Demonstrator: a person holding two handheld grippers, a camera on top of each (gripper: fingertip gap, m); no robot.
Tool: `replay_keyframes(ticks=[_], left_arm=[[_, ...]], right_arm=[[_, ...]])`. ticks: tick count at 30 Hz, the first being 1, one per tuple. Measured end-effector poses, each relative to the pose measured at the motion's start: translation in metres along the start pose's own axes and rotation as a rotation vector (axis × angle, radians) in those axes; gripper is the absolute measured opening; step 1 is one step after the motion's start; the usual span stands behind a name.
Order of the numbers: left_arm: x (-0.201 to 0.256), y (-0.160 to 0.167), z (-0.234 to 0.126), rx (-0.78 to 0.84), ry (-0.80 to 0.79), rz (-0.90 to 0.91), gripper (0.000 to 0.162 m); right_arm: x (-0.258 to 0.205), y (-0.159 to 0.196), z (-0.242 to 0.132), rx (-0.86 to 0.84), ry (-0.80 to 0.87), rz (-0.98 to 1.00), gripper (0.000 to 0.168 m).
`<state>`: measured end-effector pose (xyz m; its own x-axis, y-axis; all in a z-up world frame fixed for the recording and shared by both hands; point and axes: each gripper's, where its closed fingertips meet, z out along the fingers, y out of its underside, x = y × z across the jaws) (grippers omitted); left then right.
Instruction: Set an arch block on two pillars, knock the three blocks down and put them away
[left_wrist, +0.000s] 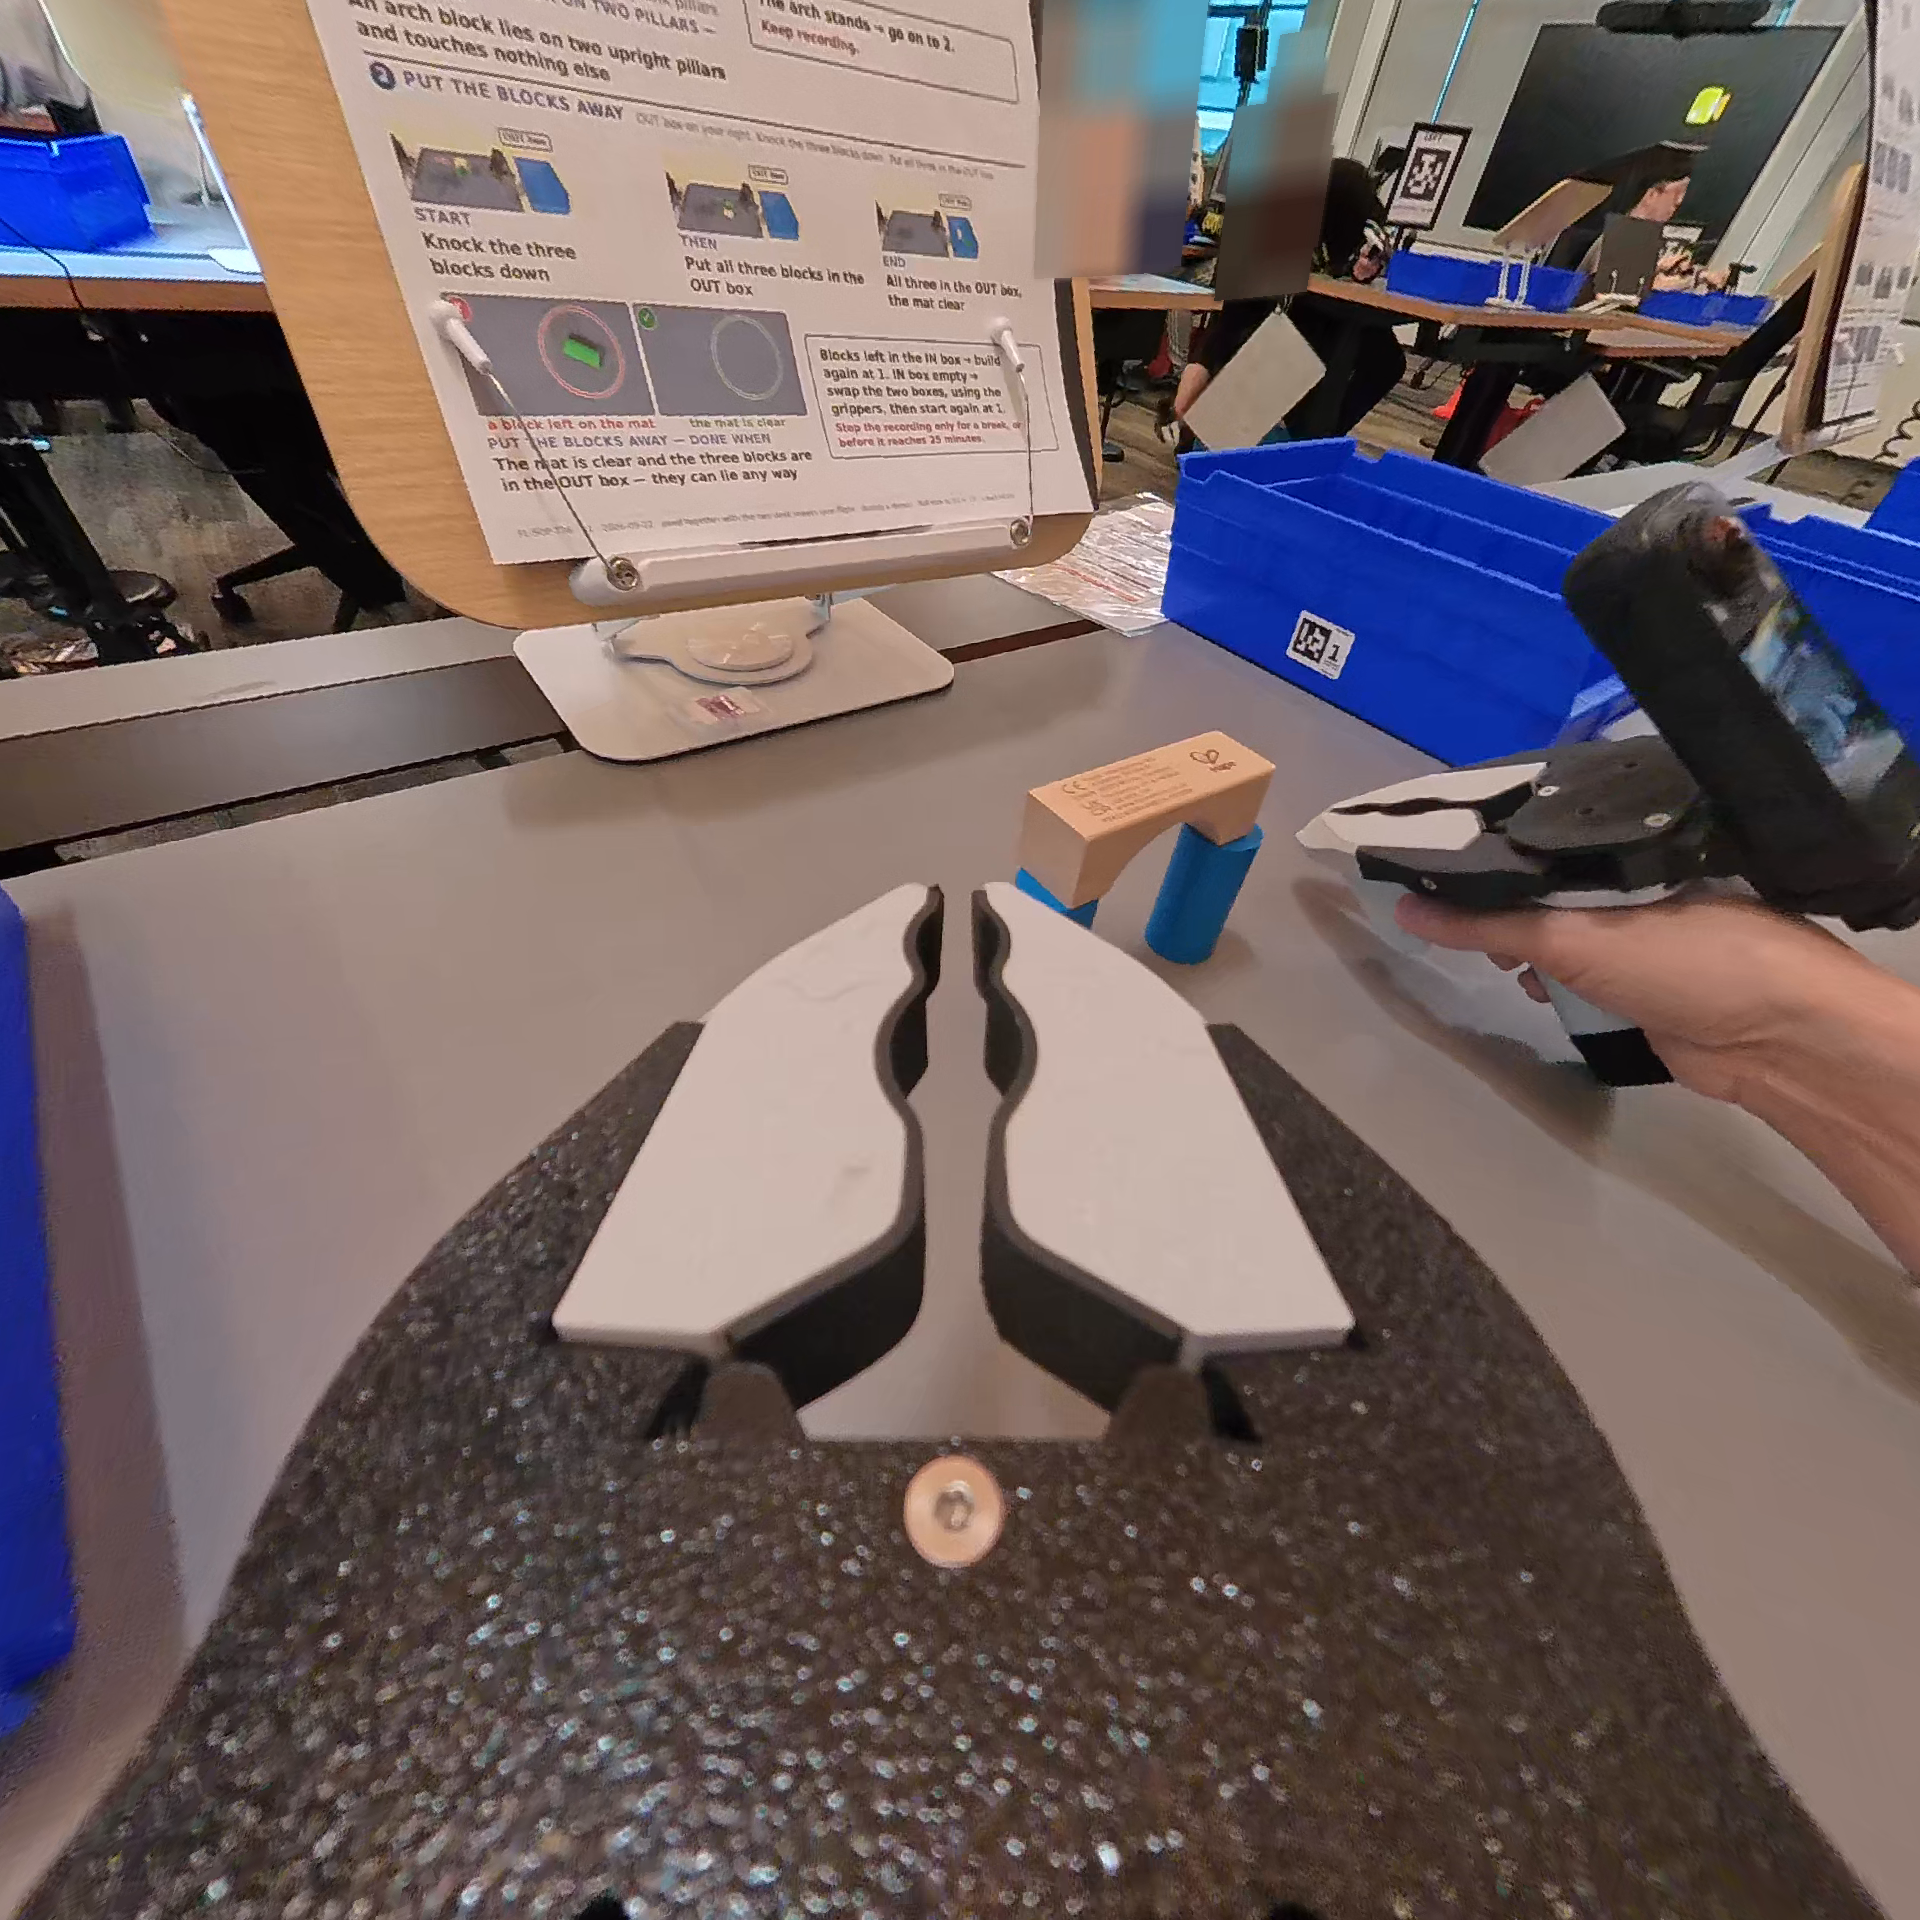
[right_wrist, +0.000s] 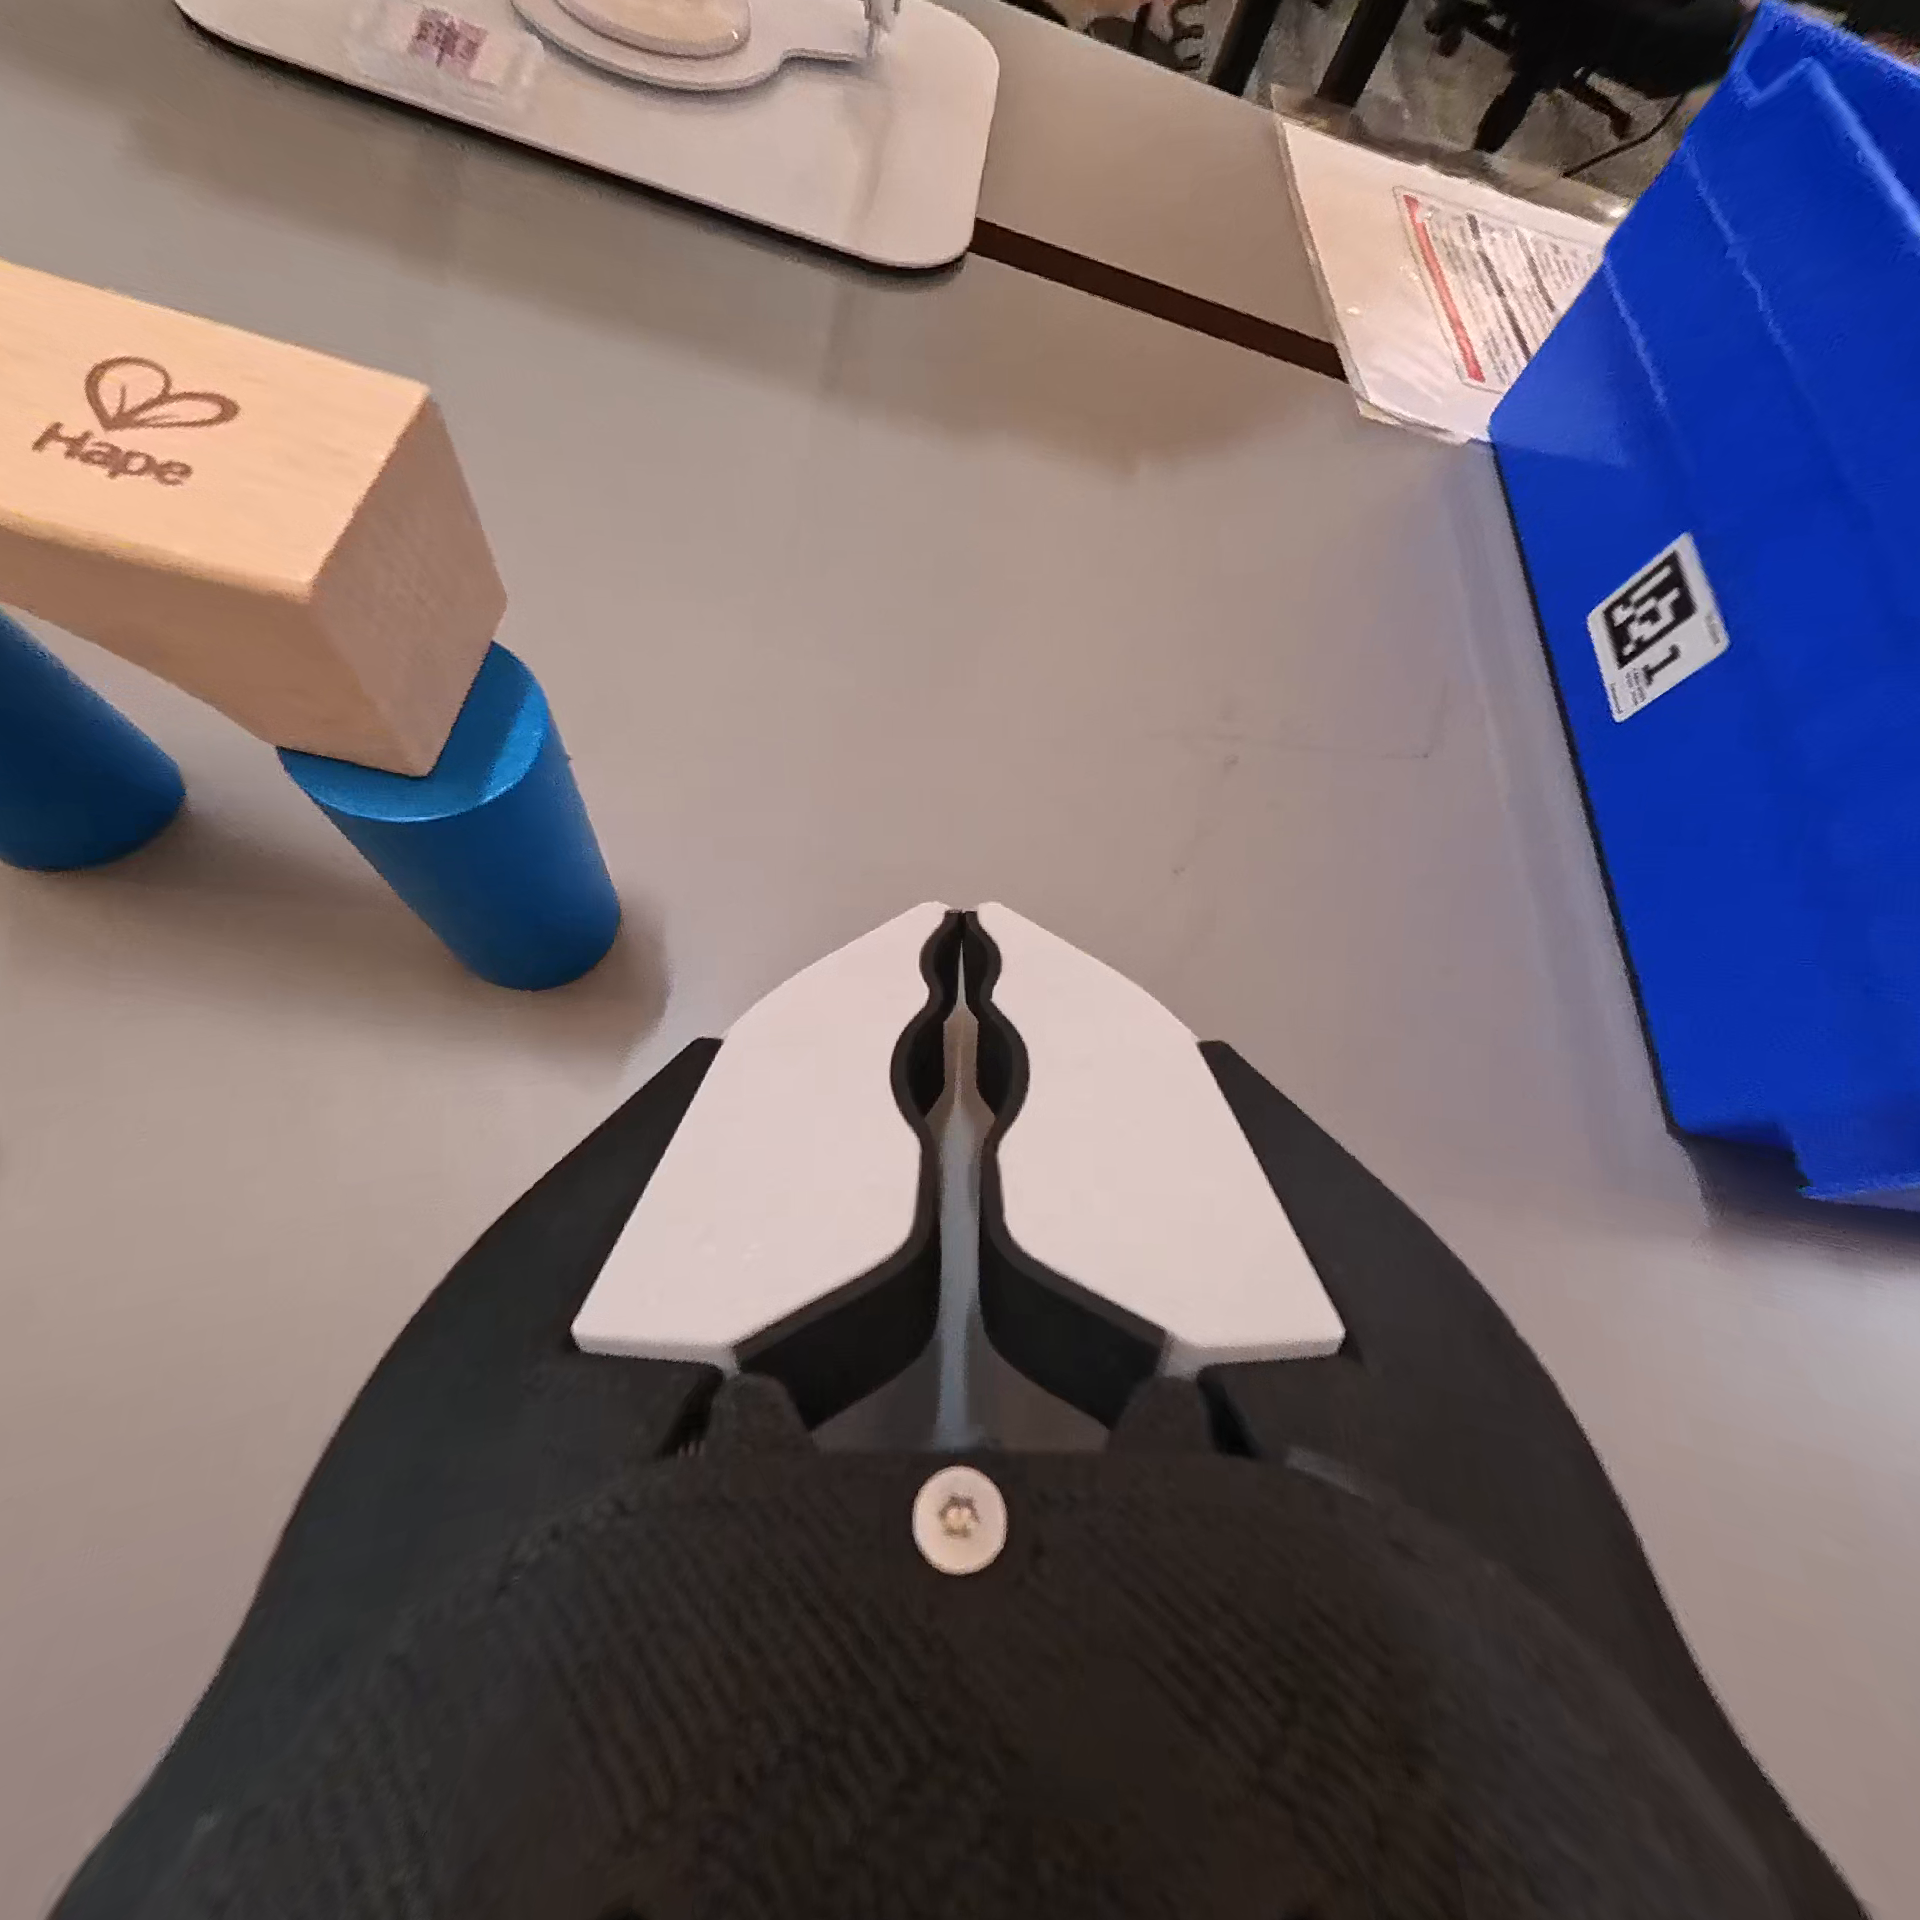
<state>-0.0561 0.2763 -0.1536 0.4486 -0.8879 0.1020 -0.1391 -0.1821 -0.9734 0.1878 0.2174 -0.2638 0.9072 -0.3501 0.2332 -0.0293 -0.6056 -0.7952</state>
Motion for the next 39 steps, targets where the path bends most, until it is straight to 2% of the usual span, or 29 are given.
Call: replay_keyframes(ticks=[11, 17, 19, 21, 24, 28, 33, 39], left_arm=[[-0.006, -0.004, -0.005, 0.014, -0.012, -0.009, 0.005], [-0.008, 0.000, -0.004, 0.001, -0.013, -0.014, 0.005], [-0.008, 0.001, -0.004, -0.002, -0.014, -0.010, 0.005], [-0.008, -0.001, -0.005, 0.002, -0.018, -0.001, 0.005], [-0.010, -0.005, -0.009, 0.014, -0.029, 0.003, 0.005], [-0.016, -0.010, -0.014, 0.030, -0.044, -0.001, 0.005], [-0.021, -0.012, -0.017, 0.041, -0.049, -0.014, 0.005], [-0.020, -0.010, -0.016, 0.032, -0.044, -0.014, 0.005]], right_arm=[[0.004, -0.010, 0.000, 0.023, 0.045, -0.012, 0.000], [-0.023, -0.024, 0.007, 0.018, 0.001, -0.035, 0.000], [-0.052, -0.042, 0.005, 0.074, -0.102, -0.086, 0.000], [-0.098, -0.065, -0.014, 0.221, -0.298, -0.203, 0.000], [-0.127, -0.073, -0.034, 0.306, -0.357, -0.388, 0.001], [-0.112, -0.066, -0.036, 0.258, -0.290, -0.372, 0.000], [-0.107, -0.068, -0.043, 0.277, -0.354, -0.254, 0.000], [-0.112, -0.069, -0.043, 0.278, -0.338, -0.289, 0.000]])
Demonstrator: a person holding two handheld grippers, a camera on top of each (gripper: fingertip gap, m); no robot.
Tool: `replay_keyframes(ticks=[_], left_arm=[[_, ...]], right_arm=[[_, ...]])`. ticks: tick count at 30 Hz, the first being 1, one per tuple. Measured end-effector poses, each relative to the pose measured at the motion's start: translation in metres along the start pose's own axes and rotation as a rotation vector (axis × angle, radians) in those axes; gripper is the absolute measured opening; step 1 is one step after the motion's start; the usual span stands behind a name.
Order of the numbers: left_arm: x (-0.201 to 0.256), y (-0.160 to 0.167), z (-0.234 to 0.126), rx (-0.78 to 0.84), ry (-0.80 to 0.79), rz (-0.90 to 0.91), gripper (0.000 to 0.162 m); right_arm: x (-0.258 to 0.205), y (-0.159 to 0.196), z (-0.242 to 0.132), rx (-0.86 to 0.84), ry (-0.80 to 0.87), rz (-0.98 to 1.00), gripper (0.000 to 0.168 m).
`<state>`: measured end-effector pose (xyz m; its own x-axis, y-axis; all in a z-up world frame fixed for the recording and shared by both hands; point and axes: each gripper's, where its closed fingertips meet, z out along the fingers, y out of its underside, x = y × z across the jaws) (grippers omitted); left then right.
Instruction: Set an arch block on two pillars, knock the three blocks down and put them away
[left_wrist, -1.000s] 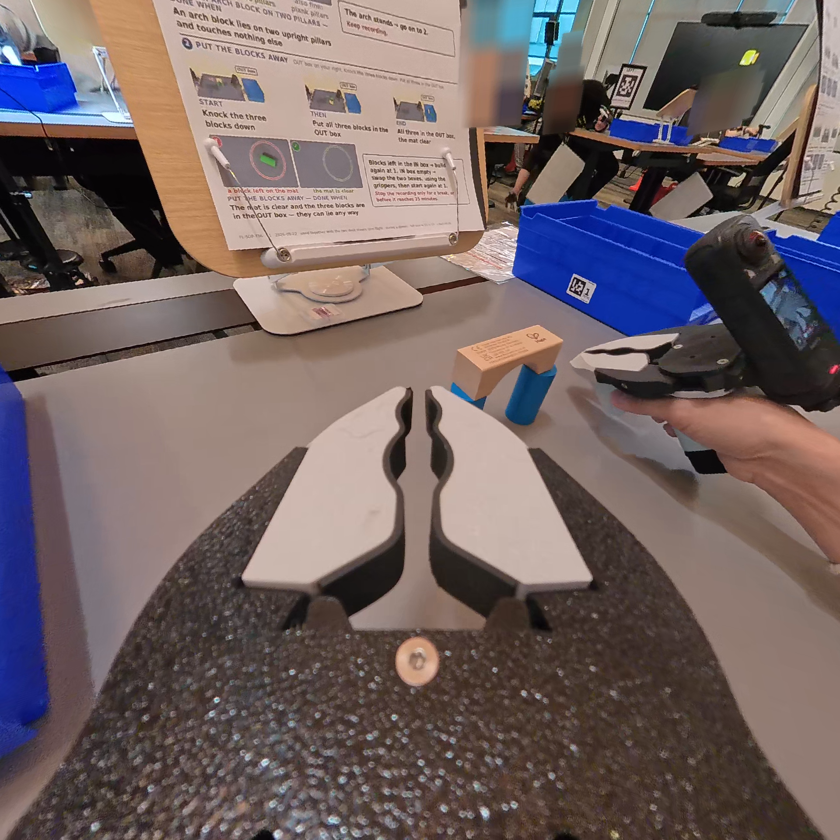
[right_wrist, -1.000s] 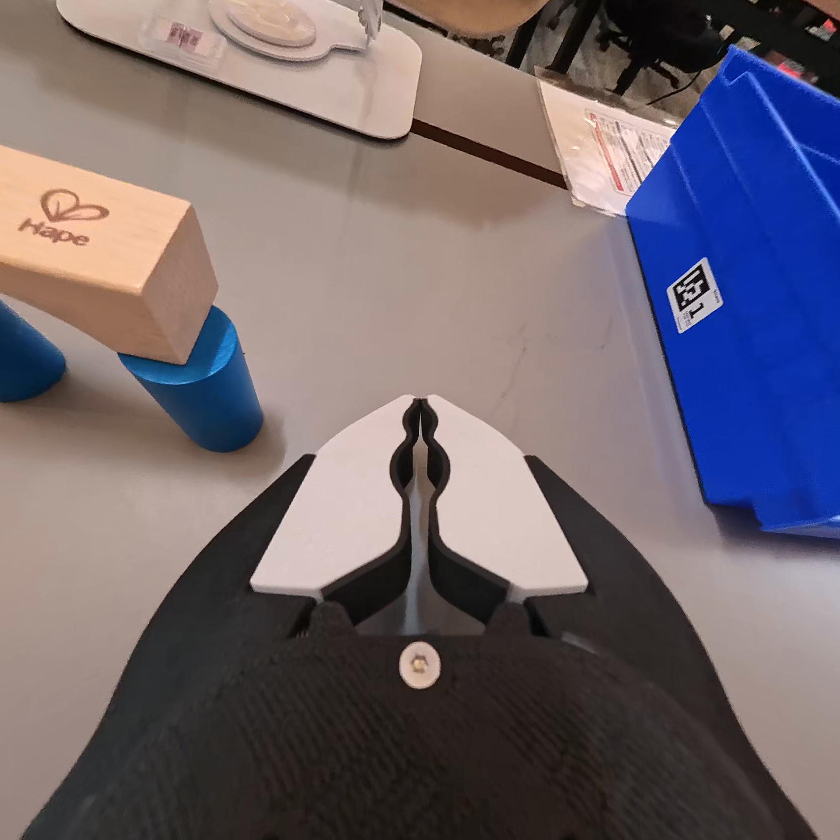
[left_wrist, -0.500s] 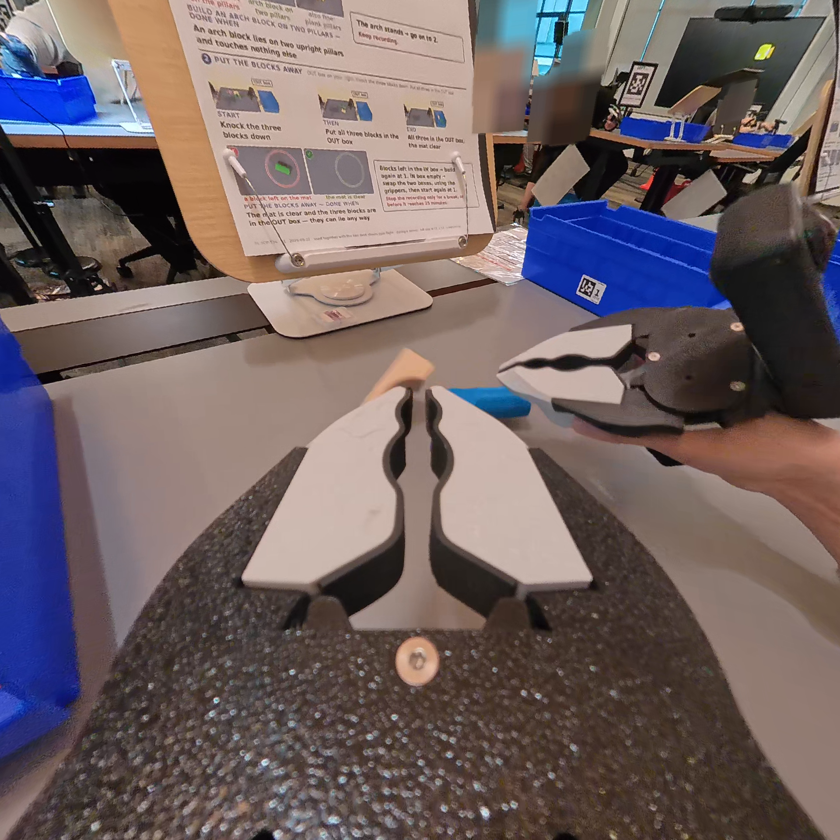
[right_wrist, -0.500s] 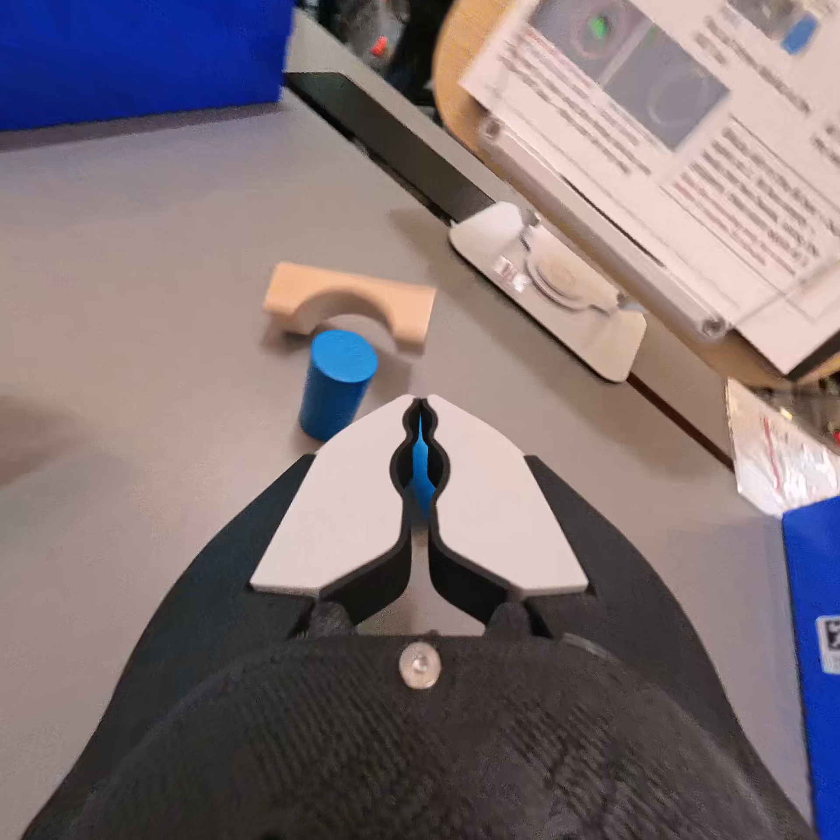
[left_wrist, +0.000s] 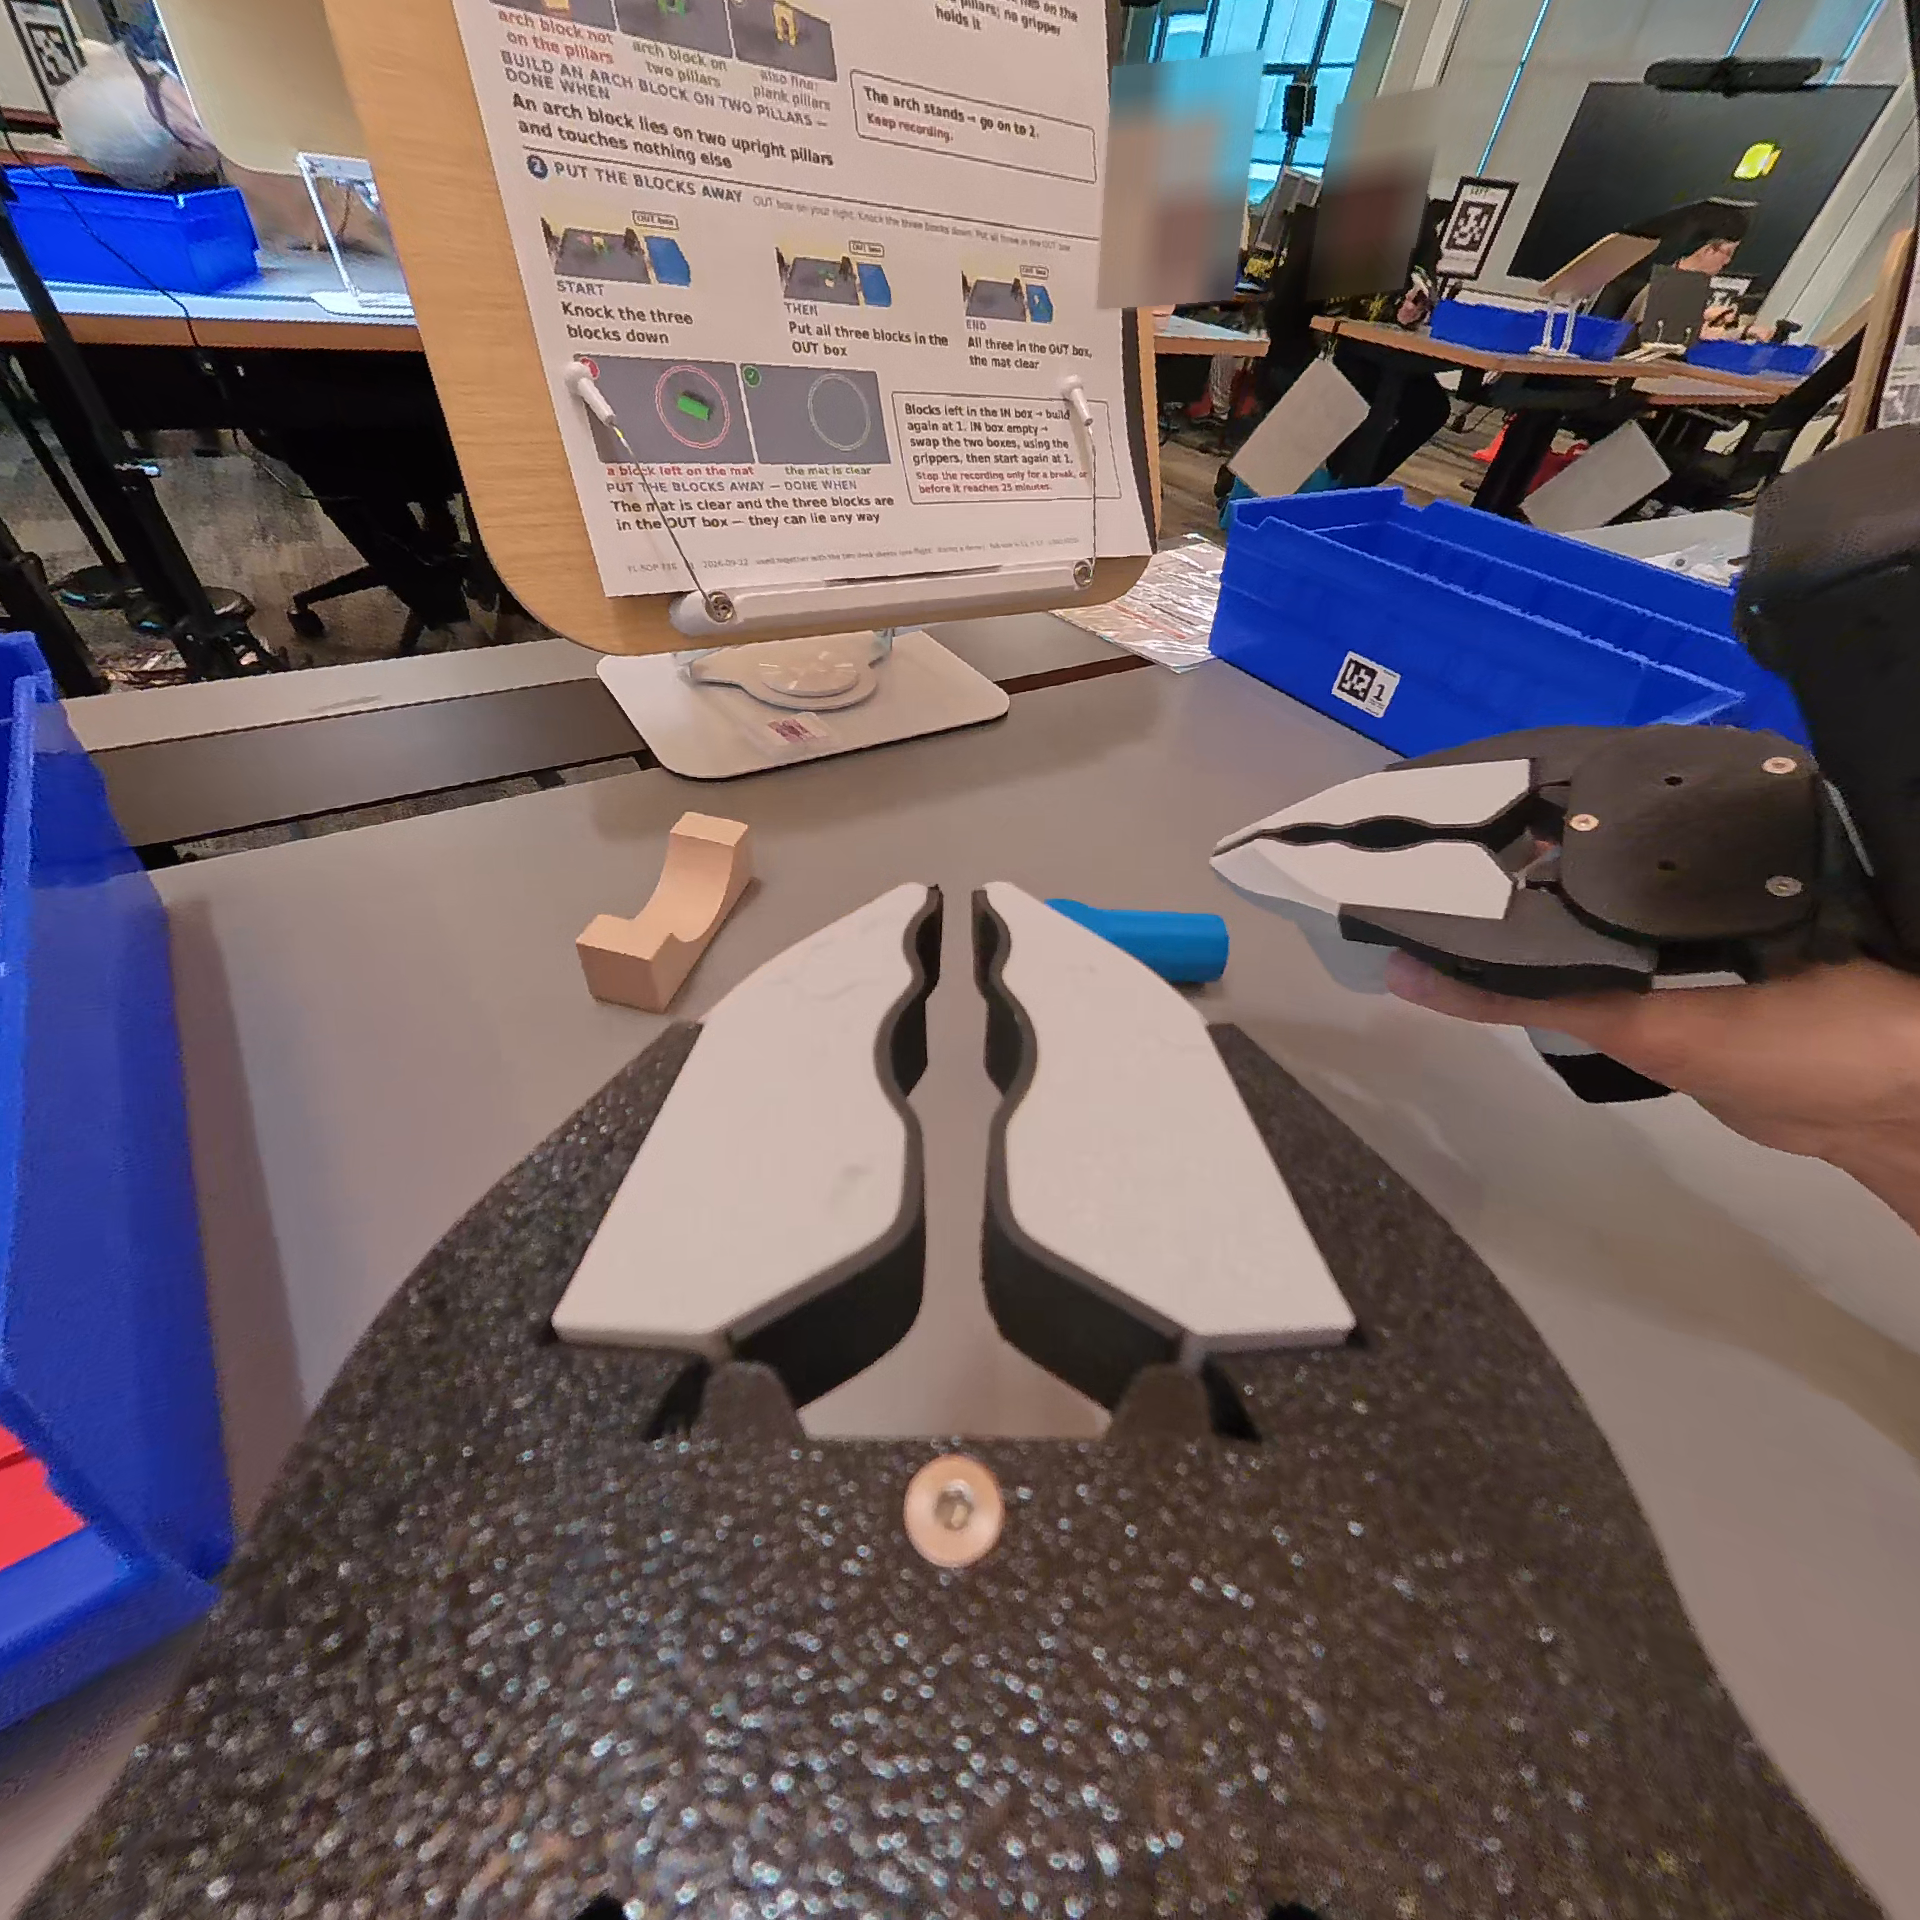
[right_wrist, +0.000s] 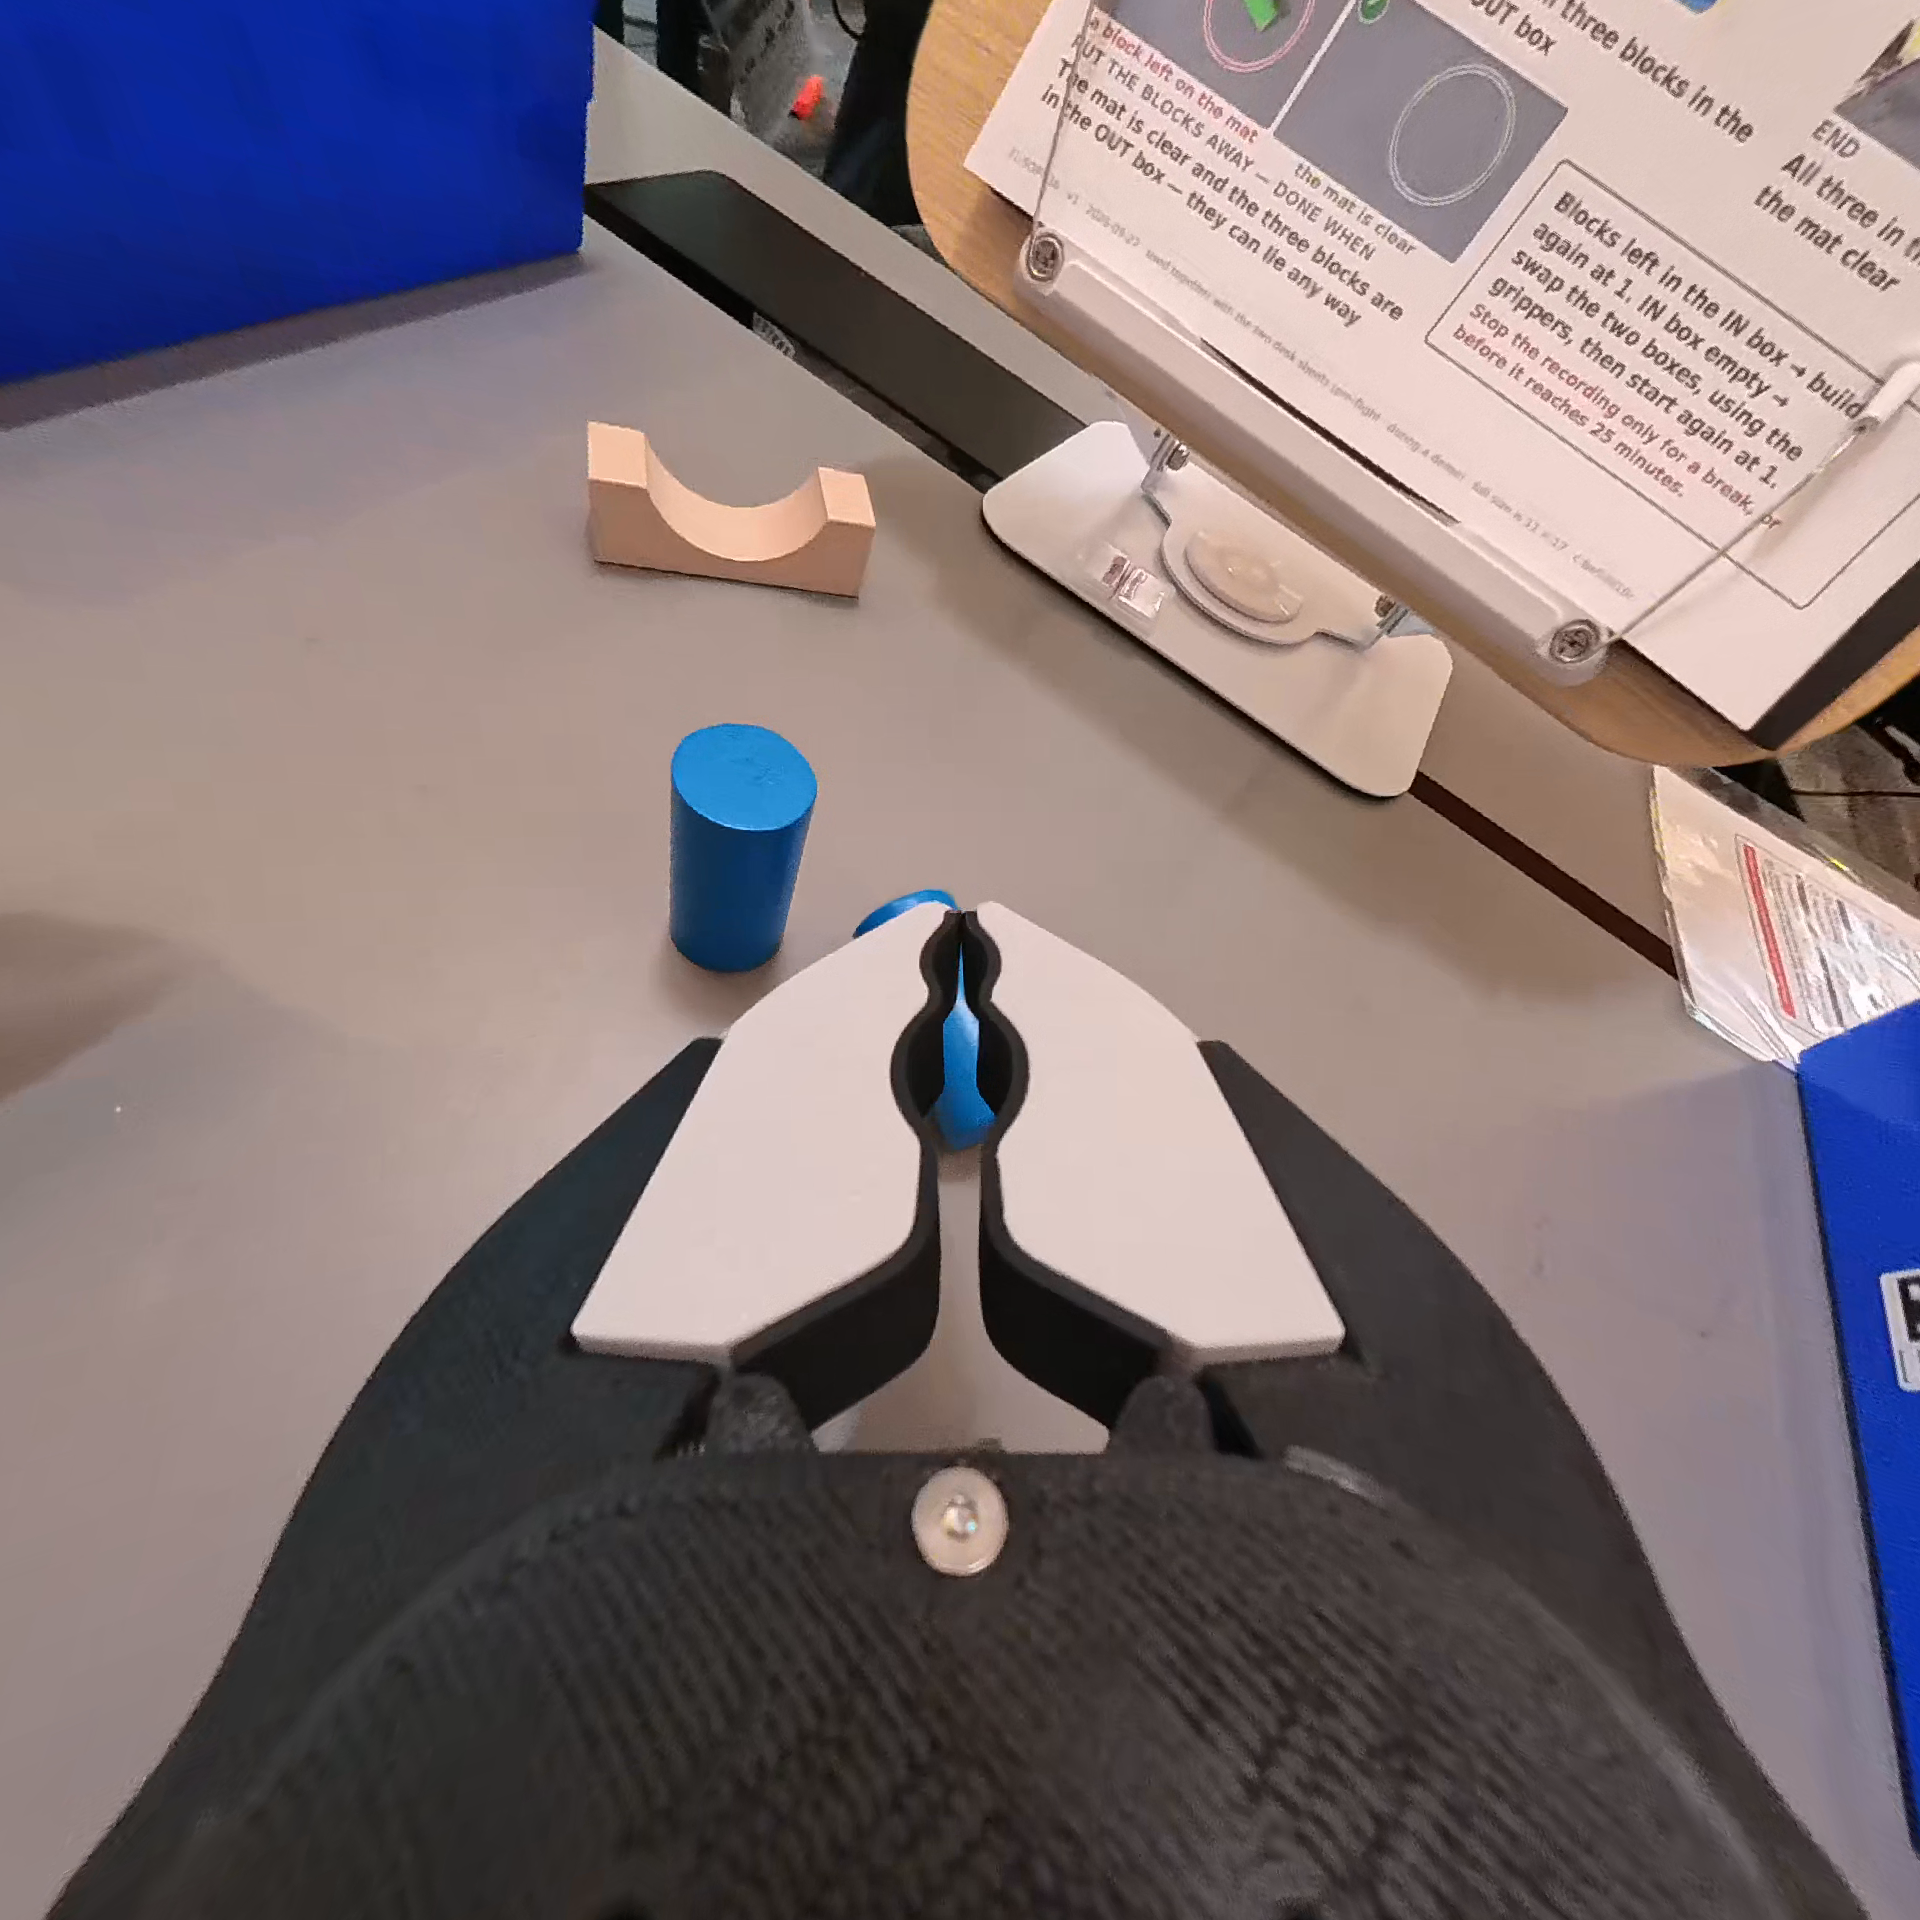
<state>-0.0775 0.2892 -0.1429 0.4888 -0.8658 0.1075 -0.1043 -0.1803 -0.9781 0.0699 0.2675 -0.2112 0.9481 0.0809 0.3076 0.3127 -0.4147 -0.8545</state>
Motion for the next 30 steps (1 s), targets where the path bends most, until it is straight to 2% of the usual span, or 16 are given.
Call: replay_keyframes(ticks=[10, 15, 20, 30], left_arm=[[0.001, 0.002, 0.001, -0.005, 0.008, -0.003, 0.005], [-0.001, 0.002, 0.001, -0.004, 0.006, -0.002, 0.005], [-0.004, 0.003, 0.001, -0.003, 0.006, -0.018, 0.005], [-0.003, 0.005, 0.002, -0.008, 0.013, -0.017, 0.005]], right_arm=[[-0.003, 0.005, 0.031, -0.077, 0.088, -0.053, 0.001], [-0.012, -0.001, 0.035, -0.050, 0.067, -0.055, 0.001], [-0.005, 0.008, 0.040, -0.114, 0.125, -0.077, 0.001], [-0.006, 0.005, 0.053, -0.141, 0.162, -0.138, 0.000]])
